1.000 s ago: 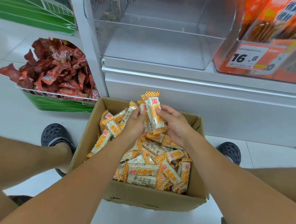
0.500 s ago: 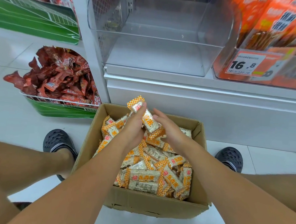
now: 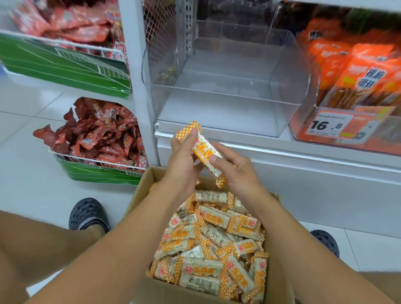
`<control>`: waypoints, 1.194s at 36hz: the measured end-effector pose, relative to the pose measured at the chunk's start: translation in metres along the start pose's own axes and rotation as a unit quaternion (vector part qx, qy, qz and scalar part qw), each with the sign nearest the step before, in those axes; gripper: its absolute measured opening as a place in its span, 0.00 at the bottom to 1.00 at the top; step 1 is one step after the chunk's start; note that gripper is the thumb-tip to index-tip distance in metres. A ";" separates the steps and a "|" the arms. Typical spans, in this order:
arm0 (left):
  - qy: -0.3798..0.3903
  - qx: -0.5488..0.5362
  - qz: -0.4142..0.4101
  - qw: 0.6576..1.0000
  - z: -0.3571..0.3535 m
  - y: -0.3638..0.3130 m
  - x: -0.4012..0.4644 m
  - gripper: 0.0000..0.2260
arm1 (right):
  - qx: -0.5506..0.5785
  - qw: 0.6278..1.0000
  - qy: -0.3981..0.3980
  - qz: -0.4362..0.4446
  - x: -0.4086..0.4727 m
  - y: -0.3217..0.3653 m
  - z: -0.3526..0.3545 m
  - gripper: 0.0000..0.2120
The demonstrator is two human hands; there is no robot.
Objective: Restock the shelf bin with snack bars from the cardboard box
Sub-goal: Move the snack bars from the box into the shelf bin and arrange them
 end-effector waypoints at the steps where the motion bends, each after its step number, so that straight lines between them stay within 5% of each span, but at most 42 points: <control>1: 0.013 -0.021 -0.001 1.000 -0.009 -0.010 -0.002 0.32 | -0.012 1.000 0.000 0.013 0.002 0.012 -0.001 0.20; 7: 0.069 -0.106 -0.028 0.992 -0.062 -0.077 -0.019 0.37 | -0.024 0.993 0.036 0.112 0.006 0.093 -0.009 0.17; 12: 0.049 0.160 -0.079 0.983 -0.061 -0.156 -0.018 0.21 | -0.099 0.983 0.048 0.146 0.038 0.156 0.015 0.14; 13: 0.035 0.288 -0.133 0.948 -0.054 -0.176 -0.011 0.18 | -0.111 0.982 0.047 0.148 0.049 0.167 0.021 0.14; 14: 0.033 0.438 -0.199 0.876 -0.052 -0.193 -0.005 0.16 | -0.129 0.980 0.047 0.145 0.064 0.174 0.025 0.13; 16: 0.086 0.662 -0.295 0.684 -0.056 -0.205 0.007 0.17 | -0.187 0.973 0.050 0.127 0.100 0.178 0.032 0.13; 18: 0.128 0.783 -0.307 0.526 -0.055 -0.196 0.025 0.20 | -0.279 0.953 0.062 0.101 0.146 0.170 0.034 0.14; 20: 0.131 0.837 -0.283 0.450 -0.052 -0.188 0.042 0.18 | -0.388 0.916 0.079 0.073 0.190 0.155 0.031 0.19; 24: 0.147 0.848 -0.299 0.412 -0.056 -0.175 0.066 0.25 | -0.473 0.873 0.091 0.071 0.258 0.131 0.017 0.24; 28: 0.185 0.840 -0.275 0.430 -0.060 -0.166 0.076 0.36 | -0.494 0.854 0.123 0.104 0.310 0.099 -0.004 0.28; 32: 0.196 0.840 -0.267 0.430 -0.059 -0.162 0.080 0.36 | -0.589 0.778 0.151 0.161 0.334 0.077 -0.012 0.39; 36: 0.191 0.844 -0.267 0.423 -0.060 -0.163 0.081 0.31 | -0.674 0.705 0.111 0.193 0.330 0.097 -0.009 0.37; 43: 0.176 0.845 -0.258 0.434 -0.057 -0.162 0.081 0.30 | -0.612 0.751 0.192 0.158 0.327 0.075 -0.017 0.32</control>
Point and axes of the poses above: each hand's wrist, its own x-axis towards the middle knuckle, its own z-axis out of the back of the hand, y = z × x, the point moved 8 cm from there along x, towards the middle knuckle, and after that the axes turned 2 degrees about x, right-handed, at the moved point
